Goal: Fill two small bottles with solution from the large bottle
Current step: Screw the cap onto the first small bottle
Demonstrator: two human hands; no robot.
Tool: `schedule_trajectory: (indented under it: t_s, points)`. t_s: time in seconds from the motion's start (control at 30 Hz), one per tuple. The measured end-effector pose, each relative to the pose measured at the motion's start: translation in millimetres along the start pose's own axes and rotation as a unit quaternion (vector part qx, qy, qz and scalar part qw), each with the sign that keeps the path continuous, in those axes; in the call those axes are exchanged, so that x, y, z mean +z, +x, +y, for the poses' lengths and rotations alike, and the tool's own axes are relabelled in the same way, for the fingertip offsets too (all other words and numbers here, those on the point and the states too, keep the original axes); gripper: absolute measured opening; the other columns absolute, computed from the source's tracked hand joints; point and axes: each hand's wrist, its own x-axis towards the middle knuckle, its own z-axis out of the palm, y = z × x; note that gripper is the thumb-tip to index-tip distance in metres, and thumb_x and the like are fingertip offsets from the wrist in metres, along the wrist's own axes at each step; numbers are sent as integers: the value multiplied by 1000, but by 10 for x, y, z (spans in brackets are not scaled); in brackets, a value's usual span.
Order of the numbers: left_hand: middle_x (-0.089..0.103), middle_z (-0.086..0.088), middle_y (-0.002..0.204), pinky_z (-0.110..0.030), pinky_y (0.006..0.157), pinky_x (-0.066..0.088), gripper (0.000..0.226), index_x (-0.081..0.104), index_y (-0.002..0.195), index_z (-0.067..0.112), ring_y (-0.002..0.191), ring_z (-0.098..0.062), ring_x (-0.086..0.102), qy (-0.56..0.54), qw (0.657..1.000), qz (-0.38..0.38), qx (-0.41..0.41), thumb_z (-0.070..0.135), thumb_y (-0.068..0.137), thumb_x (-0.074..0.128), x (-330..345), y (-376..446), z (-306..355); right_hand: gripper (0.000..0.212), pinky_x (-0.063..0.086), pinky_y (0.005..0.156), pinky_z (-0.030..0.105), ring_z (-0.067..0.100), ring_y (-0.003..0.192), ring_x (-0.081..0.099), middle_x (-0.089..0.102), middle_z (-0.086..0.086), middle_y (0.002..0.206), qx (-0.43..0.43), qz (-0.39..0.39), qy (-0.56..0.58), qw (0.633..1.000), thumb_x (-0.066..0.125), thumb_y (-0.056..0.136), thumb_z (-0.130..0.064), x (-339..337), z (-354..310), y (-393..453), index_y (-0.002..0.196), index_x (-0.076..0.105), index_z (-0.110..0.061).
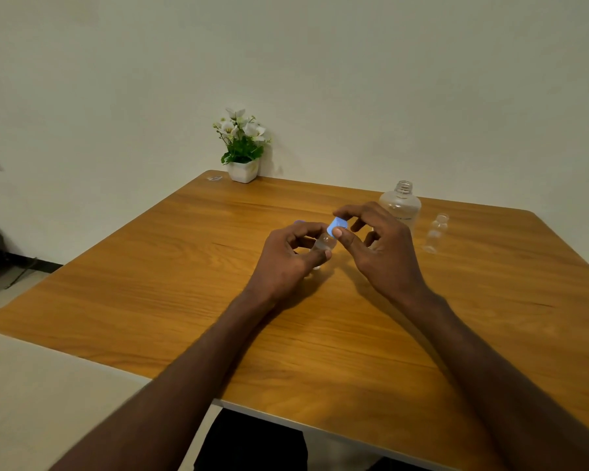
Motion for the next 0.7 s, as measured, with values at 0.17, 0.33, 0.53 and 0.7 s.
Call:
schedule_trajectory:
  t_s: [0.17,0.33,0.53,0.7]
  points:
    - [72,11,123,-41,97,57,38,72,128,20,114,-10,68,3,1000,0,-2,15,91,77,1,4,-21,34,59,68,34,11,96,66,71,-6,121,0,-1,-3,1000,75,95,-20,4,8,-7,129,69,-19]
    - [73,13,123,-45,96,59,37,73,127,22,114,-11,69,-4,1000,-3,-4,14,91,77,-3,3,-17,49,53,63,26,14,94,65,68,-9,118,4,-5,27,1000,77,93,-20,0,0,5,140,61,-21]
    - [73,12,122,-38,91,59,35,73,127,23,114,-10,69,-6,1000,-9,3,15,93,76,-6,-4,-9,47,54,63,28,13,94,63,67,-9,120,-9,-7,13,1000,78,93,-24,4,-5,-1,138,62,-21]
    - [74,11,120,-39,91,60,35,74,125,21,113,-11,69,-3,1000,-9,-3,13,91,77,3,1,-12,32,55,67,29,10,88,64,69,-9,117,-17,-14,-9,1000,75,95,-24,7,11,-17,126,70,-21]
